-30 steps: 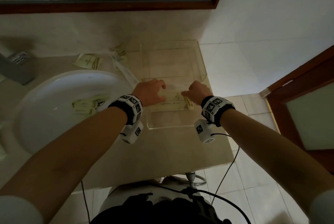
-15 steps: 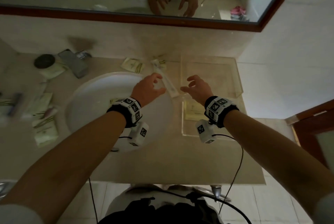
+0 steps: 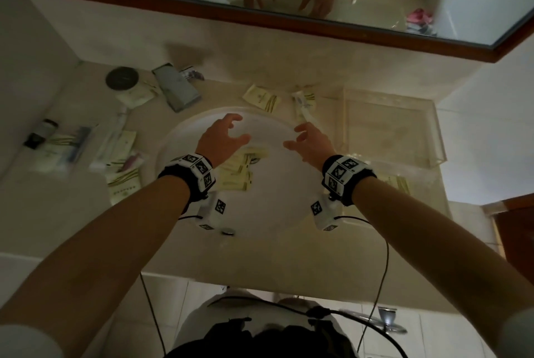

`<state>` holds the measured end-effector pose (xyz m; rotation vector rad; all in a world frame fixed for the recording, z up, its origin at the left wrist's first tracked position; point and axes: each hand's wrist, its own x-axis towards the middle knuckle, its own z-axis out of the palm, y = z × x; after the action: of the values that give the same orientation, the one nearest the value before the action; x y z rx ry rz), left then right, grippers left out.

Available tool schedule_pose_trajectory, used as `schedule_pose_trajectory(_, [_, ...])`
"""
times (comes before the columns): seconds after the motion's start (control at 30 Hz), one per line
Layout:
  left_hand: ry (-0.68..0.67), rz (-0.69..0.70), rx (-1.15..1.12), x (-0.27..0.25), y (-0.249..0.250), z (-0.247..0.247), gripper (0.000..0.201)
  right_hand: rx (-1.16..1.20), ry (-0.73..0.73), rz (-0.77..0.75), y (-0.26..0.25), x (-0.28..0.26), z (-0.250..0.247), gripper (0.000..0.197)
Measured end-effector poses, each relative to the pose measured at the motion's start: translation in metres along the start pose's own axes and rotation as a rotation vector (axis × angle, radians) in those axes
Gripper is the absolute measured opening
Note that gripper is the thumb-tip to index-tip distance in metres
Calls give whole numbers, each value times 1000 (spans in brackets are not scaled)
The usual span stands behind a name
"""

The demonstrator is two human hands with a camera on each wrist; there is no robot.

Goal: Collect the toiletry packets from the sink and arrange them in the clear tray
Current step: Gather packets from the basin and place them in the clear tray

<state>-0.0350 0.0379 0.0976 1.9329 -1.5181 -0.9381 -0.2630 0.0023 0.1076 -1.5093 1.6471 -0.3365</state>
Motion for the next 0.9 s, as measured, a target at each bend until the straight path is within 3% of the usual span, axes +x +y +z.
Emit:
schedule_pose_trajectory(0.4, [-86,-106,21,28,-62,-12,53,-69,-72,87,-16,37,69,54])
schedule_pose_trajectory(0.9, [-125,-188,-72,50,-104,-9,53,-301,-197,204,16,126,134,66])
